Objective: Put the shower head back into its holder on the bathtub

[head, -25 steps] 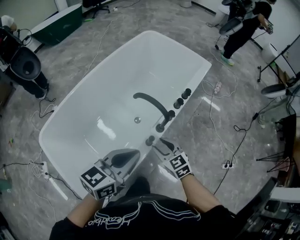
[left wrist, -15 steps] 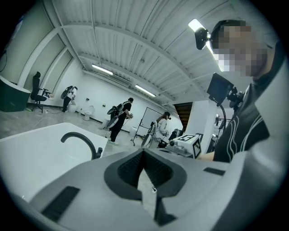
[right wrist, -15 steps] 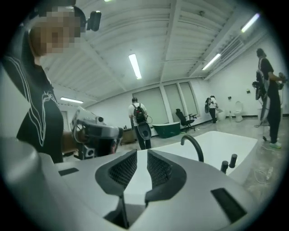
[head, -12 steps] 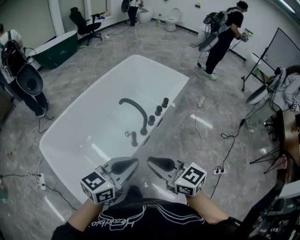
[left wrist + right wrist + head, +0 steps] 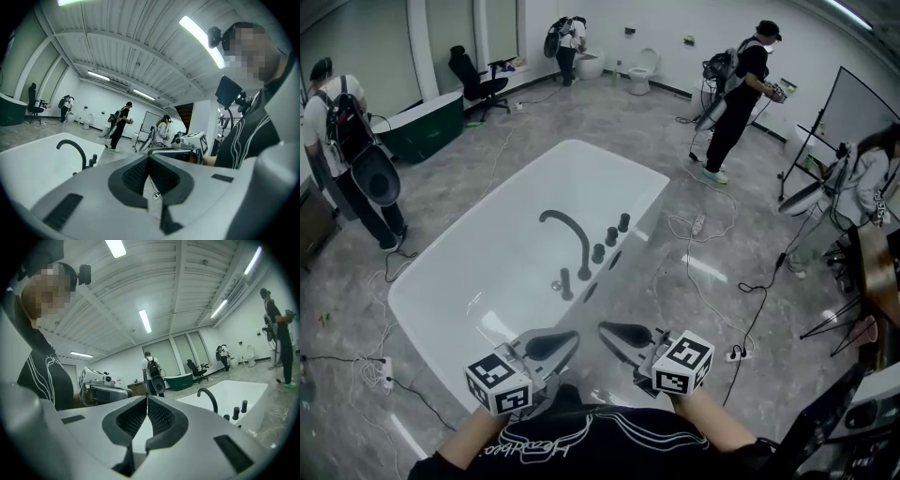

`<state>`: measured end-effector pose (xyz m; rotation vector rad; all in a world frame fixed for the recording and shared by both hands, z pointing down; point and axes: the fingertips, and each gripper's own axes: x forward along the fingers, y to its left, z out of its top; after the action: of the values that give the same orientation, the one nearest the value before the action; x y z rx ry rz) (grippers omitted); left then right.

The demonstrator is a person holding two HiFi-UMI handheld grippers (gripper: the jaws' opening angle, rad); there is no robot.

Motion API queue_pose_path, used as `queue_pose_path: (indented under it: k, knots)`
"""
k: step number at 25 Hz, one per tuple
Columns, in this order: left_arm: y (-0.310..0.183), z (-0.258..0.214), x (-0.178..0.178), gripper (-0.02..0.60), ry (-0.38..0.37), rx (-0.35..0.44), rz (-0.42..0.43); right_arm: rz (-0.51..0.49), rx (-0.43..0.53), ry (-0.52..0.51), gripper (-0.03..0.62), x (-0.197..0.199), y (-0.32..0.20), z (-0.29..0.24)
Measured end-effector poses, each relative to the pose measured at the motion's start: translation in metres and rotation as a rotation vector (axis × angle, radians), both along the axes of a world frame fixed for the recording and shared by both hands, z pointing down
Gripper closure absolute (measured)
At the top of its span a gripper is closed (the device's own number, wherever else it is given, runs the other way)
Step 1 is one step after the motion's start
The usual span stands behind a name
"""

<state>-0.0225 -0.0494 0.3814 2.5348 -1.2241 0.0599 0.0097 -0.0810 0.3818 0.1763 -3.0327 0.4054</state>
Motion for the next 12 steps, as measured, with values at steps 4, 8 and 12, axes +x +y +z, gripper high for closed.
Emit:
queue_pose_path:
  k: [4,8,12]
  knots:
    - [0.004,-0.002,0.005,0.577,0.003,0.000,-0.009,-0.020,0.004,-0.001,0.579,0.001,0.010,-0.002]
    - [0.001,-0.005,0.013,0.577,0.007,0.008,0.004,-0.012,0.004,-0.009,0.580,0.008,0.010,-0.006]
    - [0.000,-0.001,0.018,0.577,0.010,0.012,0.012,-0.004,-0.001,-0.006,0.580,0.013,0.010,0.002]
